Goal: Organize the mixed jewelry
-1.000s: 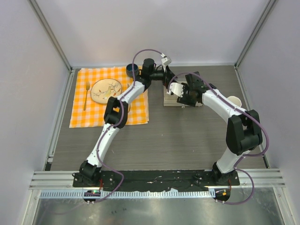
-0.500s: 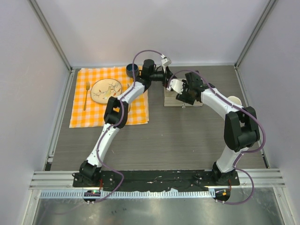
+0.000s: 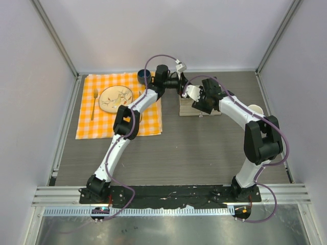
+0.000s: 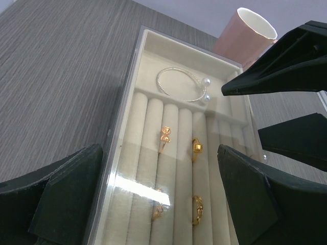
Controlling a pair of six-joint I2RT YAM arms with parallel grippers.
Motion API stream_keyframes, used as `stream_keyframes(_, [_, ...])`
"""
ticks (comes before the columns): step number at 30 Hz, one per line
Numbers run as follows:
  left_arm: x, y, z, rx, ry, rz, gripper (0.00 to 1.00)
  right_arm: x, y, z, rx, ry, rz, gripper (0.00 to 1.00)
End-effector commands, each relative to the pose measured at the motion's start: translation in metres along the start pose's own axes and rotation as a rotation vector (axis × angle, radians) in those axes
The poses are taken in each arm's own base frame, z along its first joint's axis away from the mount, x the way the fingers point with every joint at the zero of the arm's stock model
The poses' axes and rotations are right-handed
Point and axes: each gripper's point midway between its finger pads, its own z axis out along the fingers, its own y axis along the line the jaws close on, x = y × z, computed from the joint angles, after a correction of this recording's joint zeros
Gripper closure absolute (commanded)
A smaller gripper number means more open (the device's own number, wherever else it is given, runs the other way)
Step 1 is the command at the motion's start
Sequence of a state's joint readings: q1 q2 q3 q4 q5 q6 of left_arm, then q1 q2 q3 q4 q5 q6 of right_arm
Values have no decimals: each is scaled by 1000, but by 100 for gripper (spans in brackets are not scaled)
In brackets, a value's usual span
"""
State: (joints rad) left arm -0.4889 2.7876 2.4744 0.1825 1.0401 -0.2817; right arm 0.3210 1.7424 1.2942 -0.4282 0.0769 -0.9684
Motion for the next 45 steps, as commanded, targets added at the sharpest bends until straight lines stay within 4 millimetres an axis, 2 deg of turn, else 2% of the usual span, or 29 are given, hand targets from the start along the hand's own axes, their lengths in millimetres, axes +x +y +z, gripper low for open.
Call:
stream_keyframes(1, [-14, -14, 3, 31, -7, 11, 0, -19, -23, -8, 81, -77, 28, 32])
stream_keyframes(7, [-32, -10, -1, -3, -36, 47, 0, -15, -17, -16, 66, -76, 34, 31])
stream_keyframes(12, [-55, -9, -6, -39, -68, 81, 0, -12, -10, -24, 53, -78, 41, 28])
stream_keyframes(19, [-94, -6, -22, -115, -120, 120, 0, -12, -6, -39, 57, -85, 54, 26])
stream_keyframes(24, [-105, -7, -31, -146, -120, 129, 0, -7, -3, -44, 59, -73, 58, 25])
stream_keyframes(30, [-131, -12, -50, -191, -135, 129, 0, -4, -2, -61, 77, -77, 94, 24])
stream_keyframes(32, [-146, -17, -62, -221, -141, 123, 0, -5, -6, -70, 101, -90, 118, 23])
stream_keyframes(35, [-148, -14, -79, -291, -113, 90, 0, -7, -17, -88, 145, -118, 203, 18])
stream_keyframes(37, [-157, -17, -95, -382, -95, 79, 0, -8, -30, -98, 176, -141, 276, 15])
stream_keyframes(38, [-152, -19, -100, -415, -66, 54, 0, -8, -32, -101, 179, -147, 298, 14])
stream_keyframes(39, [-161, -22, -113, -487, -59, 83, 0, -7, -40, -106, 197, -158, 330, 12])
stream_keyframes(40, [-161, -23, -121, -525, -46, 79, 0, -8, -42, -108, 198, -169, 353, 5])
stream_keyframes(42, [-149, -24, -137, -609, 3, 48, 0, -10, -51, -115, 215, -189, 424, 4])
stream_keyframes(43, [-163, -29, -153, -689, -9, 60, 0, -6, -55, -115, 219, -188, 453, 4])
stream_keyframes(44, [-163, -34, -162, -721, 2, 54, 0, -7, -58, -116, 222, -197, 498, 4])
stream_keyframes(45, [-148, -33, -171, -754, 29, 31, 0, -8, -65, -120, 235, -209, 523, 4])
